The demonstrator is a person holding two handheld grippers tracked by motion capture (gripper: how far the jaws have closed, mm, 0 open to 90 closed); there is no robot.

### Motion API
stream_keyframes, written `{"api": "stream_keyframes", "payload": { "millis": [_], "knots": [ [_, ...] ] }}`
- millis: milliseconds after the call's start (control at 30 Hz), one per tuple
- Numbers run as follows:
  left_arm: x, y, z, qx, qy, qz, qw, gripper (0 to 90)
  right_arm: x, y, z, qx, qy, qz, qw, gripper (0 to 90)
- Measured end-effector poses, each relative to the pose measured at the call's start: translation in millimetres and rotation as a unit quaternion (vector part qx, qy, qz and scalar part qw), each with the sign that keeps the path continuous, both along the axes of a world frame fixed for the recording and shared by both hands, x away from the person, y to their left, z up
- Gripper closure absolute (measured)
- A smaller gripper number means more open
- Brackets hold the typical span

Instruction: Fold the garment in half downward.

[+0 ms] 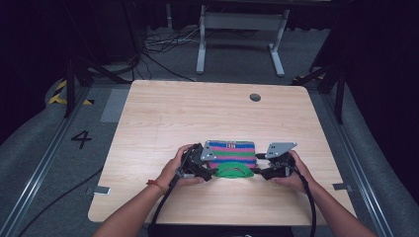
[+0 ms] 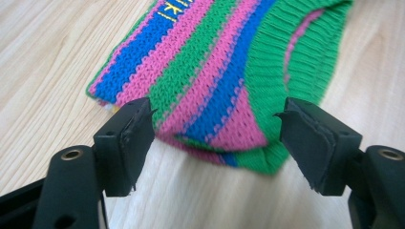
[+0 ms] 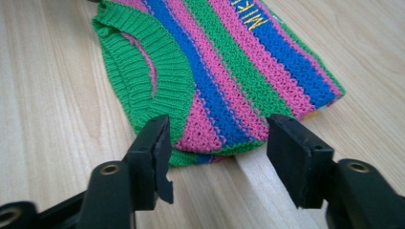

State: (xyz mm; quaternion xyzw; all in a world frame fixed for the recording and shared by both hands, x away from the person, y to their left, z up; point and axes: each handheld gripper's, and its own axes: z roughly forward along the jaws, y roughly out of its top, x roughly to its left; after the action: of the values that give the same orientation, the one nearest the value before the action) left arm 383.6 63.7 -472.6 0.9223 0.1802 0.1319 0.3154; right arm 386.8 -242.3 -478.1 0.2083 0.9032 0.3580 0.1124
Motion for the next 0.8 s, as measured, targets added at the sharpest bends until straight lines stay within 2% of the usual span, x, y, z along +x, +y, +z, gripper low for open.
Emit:
{"api": "stream_keyframes", "payload": {
  "millis": [67, 200, 267, 433, 533, 800],
  "knots": [
    [-4.1, 5.6, 3.9, 0.003, -0.003, -0.003, 1.0000, 26.9, -3.9, -0.2, 4.0, -0.009, -0.010, -0.005, 0.9999, 36.1],
    [-9.9, 18.2, 7.1, 0.012, -0.009, 0.001, 0.9999, 27.9, -9.5, -3.1, 11.0, -0.011, -0.022, -0.006, 0.9997, 32.5],
    [-9.9, 24.0, 7.1, 0.022, -0.006, 0.011, 0.9997, 28.3, -11.6, -4.4, 12.7, -0.014, -0.018, -0.011, 0.9997, 30.9],
    [-11.8, 40.3, 9.0, 0.029, -0.003, 0.034, 0.9990, 27.9, -16.3, -9.5, 12.3, -0.028, -0.023, -0.021, 0.9991, 28.7],
    [-15.6, 48.9, 9.6, 0.038, -0.007, 0.033, 0.9987, 27.6, -18.7, -14.4, 11.4, -0.032, -0.025, -0.028, 0.9988, 27.6],
    [-23.8, 72.0, 10.5, 0.042, -0.010, 0.037, 0.9984, 25.8, -26.6, -34.3, 11.0, -0.039, -0.032, -0.052, 0.9974, 25.9]
  ]
}}
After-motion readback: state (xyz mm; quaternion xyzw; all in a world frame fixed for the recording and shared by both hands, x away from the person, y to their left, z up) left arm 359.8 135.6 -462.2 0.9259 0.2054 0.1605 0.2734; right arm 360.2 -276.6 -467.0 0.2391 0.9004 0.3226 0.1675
